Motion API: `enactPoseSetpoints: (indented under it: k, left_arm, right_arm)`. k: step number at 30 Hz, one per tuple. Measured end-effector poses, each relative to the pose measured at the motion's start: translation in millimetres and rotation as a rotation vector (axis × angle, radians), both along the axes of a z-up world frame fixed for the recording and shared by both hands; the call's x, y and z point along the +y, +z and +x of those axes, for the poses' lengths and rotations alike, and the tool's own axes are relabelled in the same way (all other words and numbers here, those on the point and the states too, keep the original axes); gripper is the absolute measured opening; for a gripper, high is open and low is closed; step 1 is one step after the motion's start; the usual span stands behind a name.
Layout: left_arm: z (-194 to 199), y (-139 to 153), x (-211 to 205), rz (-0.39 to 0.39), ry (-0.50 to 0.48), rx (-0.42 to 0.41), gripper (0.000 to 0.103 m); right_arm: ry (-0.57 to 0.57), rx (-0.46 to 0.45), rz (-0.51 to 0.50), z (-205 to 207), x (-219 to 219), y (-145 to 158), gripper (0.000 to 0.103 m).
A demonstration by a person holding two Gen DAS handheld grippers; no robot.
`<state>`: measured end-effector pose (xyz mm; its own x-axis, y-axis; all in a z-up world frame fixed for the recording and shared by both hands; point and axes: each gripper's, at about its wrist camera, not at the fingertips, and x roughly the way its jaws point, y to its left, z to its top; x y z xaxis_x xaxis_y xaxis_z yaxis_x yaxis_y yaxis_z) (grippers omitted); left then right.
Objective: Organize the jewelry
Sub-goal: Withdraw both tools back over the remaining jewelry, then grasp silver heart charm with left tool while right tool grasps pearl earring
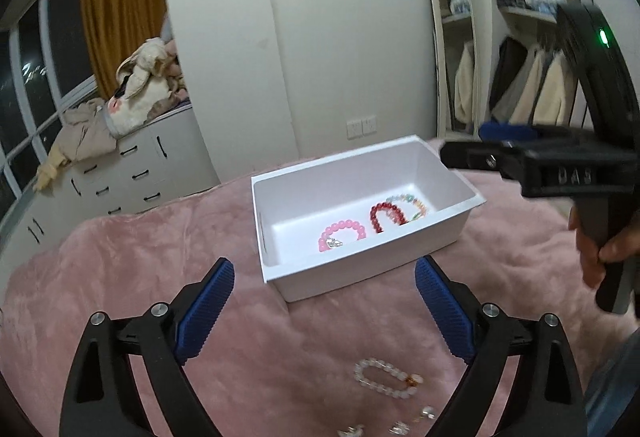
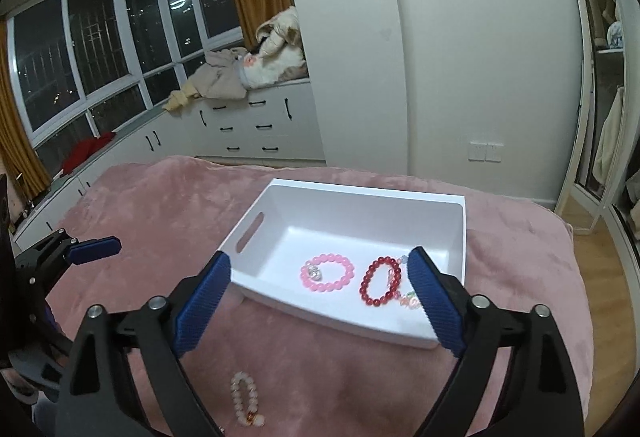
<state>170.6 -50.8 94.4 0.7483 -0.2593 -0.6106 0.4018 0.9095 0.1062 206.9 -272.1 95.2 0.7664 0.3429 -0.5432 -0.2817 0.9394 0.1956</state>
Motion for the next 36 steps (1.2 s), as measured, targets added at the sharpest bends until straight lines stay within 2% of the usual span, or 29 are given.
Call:
enactPoseSetpoints:
  k: [7,10,16,20,24,28,36]
  left_arm:
    - [-32.6,-12.0,25.2,-0.093,0.042,0.034,0.097]
    - [-42.8,-24.1,36.0,-0.123,0.071,0.046,0.097]
    - [-54.7,-51.2,49.4,-0.084,0.122,0.059,0.098]
    - [-59.2,-70.5,52.0,-0.052,0.118,0.064,0.098]
    - [-59.3,-93.7,53.5,-0.045,0.108,0.101,0.098]
    - [-60.7,-116.3,56.0,-0.059,0.111,0.127,0.098]
    - [-54.3,-141.8,58.7,-0.073,0.101,0.2,0.098]
  right_arm:
    - [0.049,-0.034,-0.05,-38.8,16.0,-9.4,0.098]
    - [0.063,-0.007,-0.064,-46.1,23.3,-20.3,0.098]
    - [0.08,0.043,-0.067,-58.9,33.7,-44.1,0.098]
    - [0.106,0.076,-0.081,-67.9,43.4,-65.2,0.098]
    - [0.136,0.121,-0.122,-76.2,53.8,-91.1,0.094]
    - [0.168,0.174,-0.17,-81.8,63.8,-116.9,0.083]
    - [0.205,0.241,-0.189,-88.8,70.7,-152.6,0.08]
